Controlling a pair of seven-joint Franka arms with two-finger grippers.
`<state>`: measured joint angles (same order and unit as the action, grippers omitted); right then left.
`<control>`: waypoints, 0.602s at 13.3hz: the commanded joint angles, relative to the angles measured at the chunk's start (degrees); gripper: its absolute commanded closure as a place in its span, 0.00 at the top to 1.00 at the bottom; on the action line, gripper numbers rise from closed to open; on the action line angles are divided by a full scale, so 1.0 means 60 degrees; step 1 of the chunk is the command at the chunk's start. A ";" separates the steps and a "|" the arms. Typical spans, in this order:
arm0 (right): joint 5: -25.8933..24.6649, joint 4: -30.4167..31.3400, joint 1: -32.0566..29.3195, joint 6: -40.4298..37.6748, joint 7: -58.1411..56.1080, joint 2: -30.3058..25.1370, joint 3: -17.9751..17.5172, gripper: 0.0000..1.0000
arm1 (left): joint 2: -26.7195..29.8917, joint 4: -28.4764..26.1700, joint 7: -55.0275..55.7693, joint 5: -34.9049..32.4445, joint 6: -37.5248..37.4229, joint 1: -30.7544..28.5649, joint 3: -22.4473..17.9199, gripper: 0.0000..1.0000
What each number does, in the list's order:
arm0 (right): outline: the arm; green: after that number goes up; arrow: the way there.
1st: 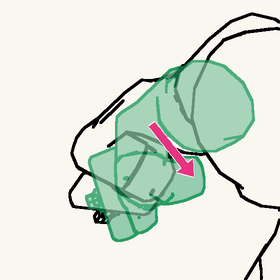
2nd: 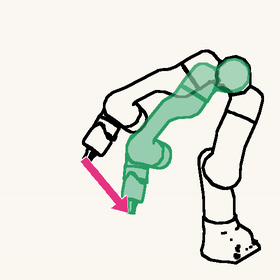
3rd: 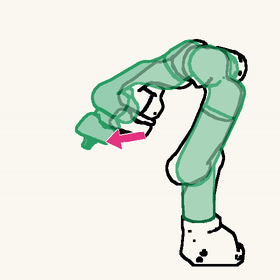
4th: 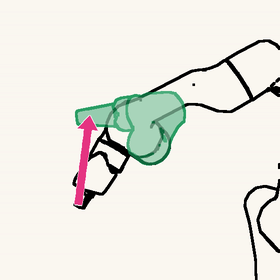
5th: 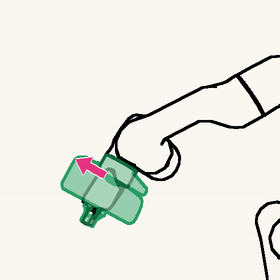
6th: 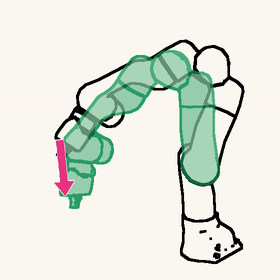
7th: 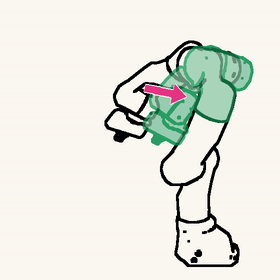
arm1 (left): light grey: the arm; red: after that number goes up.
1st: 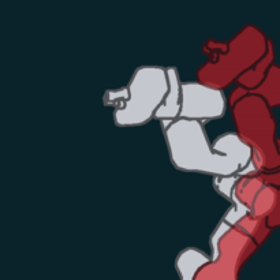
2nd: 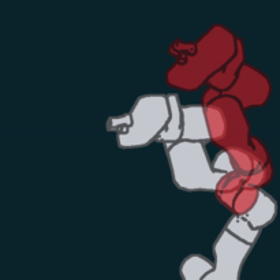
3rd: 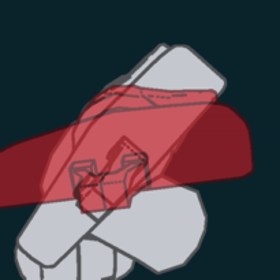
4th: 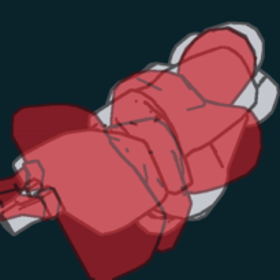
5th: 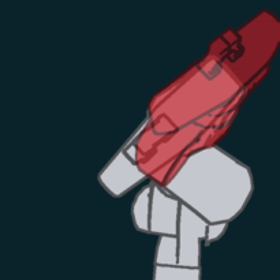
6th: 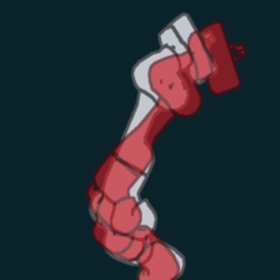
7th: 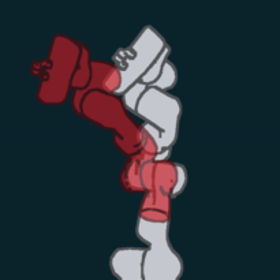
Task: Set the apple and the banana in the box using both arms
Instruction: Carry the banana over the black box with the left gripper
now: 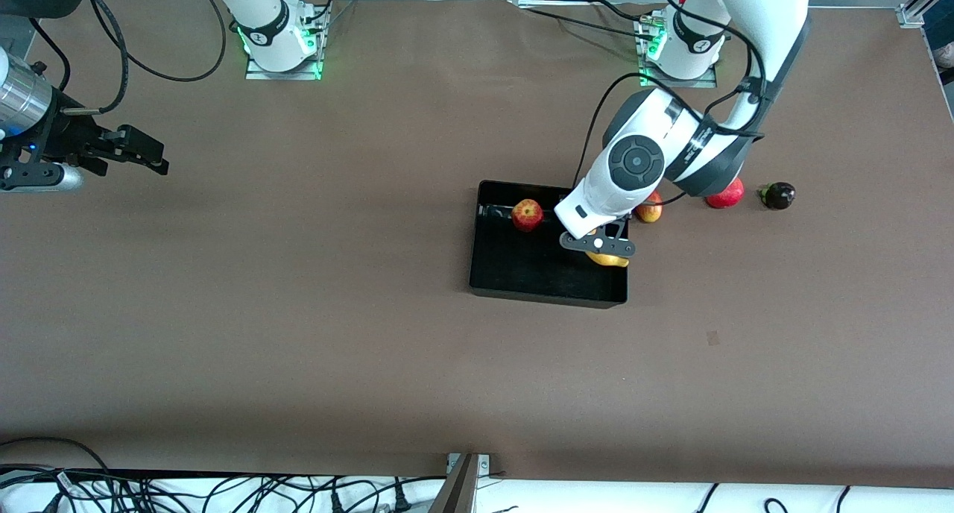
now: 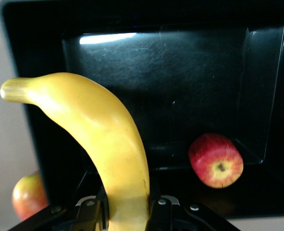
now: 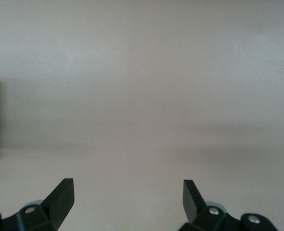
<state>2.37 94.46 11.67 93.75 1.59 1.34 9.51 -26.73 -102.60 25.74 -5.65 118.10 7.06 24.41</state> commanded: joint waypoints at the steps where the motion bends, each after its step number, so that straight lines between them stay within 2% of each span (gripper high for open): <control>1: -0.0146 -0.0202 -0.0143 -0.0068 0.0029 0.0085 -0.0150 1.00 | -0.0611 0.0035 0.0293 0.0020 0.0719 0.0025 0.0047 0.00; 4: -0.0146 -0.0202 -0.0143 -0.0068 0.0029 0.0085 -0.0150 1.00 | -0.1006 0.0049 0.0469 -0.0170 0.1260 0.0054 0.0033 0.00; 8: -0.0146 -0.0202 -0.0143 -0.0068 0.0029 0.0085 -0.0150 1.00 | -0.1681 0.0049 0.1378 -0.1152 0.2052 0.0113 0.0033 0.00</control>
<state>2.37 94.42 11.66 93.75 1.59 1.38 9.51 -35.17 -102.76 31.43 -10.30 128.20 7.45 24.41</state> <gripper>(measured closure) 0.000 0.665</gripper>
